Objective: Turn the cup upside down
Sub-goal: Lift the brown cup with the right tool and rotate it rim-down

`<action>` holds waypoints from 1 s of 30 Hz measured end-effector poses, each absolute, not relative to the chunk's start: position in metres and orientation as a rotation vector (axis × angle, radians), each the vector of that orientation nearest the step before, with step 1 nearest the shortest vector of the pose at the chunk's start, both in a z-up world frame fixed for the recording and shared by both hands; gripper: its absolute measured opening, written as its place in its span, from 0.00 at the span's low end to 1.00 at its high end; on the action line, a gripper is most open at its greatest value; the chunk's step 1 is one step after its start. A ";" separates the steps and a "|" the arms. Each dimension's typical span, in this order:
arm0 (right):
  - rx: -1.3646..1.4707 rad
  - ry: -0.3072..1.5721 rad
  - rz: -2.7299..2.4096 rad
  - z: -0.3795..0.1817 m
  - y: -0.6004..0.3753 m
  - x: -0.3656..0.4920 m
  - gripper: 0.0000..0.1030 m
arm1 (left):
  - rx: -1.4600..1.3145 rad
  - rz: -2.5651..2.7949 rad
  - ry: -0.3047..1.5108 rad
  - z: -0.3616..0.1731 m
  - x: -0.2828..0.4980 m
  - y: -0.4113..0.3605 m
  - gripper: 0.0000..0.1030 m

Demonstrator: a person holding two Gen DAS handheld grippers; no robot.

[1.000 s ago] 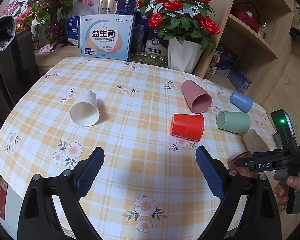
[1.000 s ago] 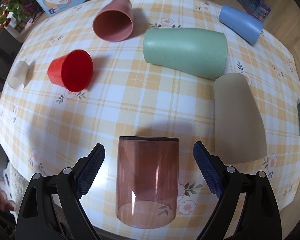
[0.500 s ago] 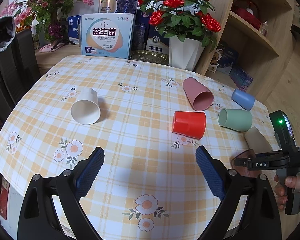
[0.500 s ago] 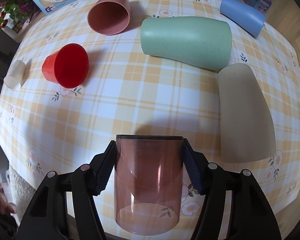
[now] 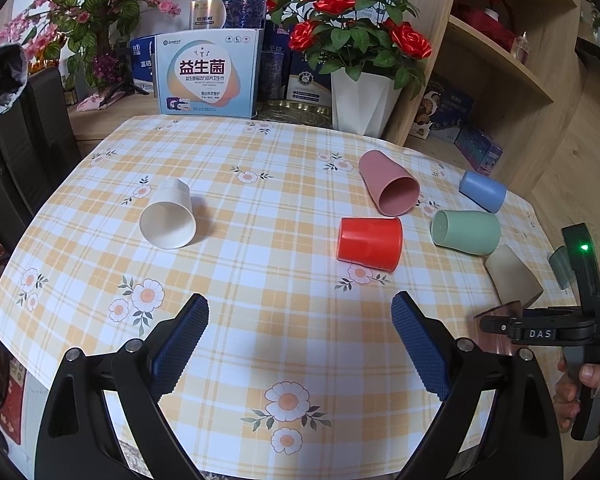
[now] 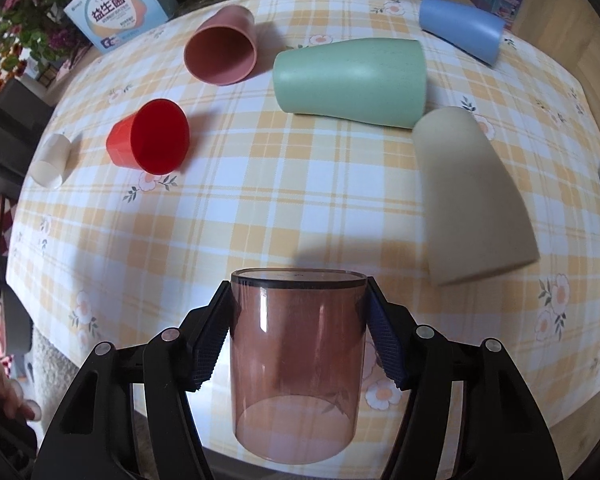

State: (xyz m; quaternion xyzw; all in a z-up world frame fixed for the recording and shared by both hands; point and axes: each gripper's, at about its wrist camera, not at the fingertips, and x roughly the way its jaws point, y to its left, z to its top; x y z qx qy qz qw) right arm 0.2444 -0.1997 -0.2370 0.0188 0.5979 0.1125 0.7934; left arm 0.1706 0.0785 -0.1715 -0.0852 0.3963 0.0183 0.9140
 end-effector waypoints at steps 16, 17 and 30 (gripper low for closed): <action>-0.009 1.102 0.233 -0.209 -0.211 0.198 0.60 | -0.184 0.047 0.833 -0.171 0.168 0.069 0.88; -0.013 1.098 0.230 -0.208 -0.210 0.199 0.60 | -0.182 0.044 0.833 -0.171 0.168 0.069 0.88; -0.054 1.110 0.197 -0.211 -0.197 0.218 0.60 | -0.196 0.059 0.839 -0.173 0.168 0.074 0.88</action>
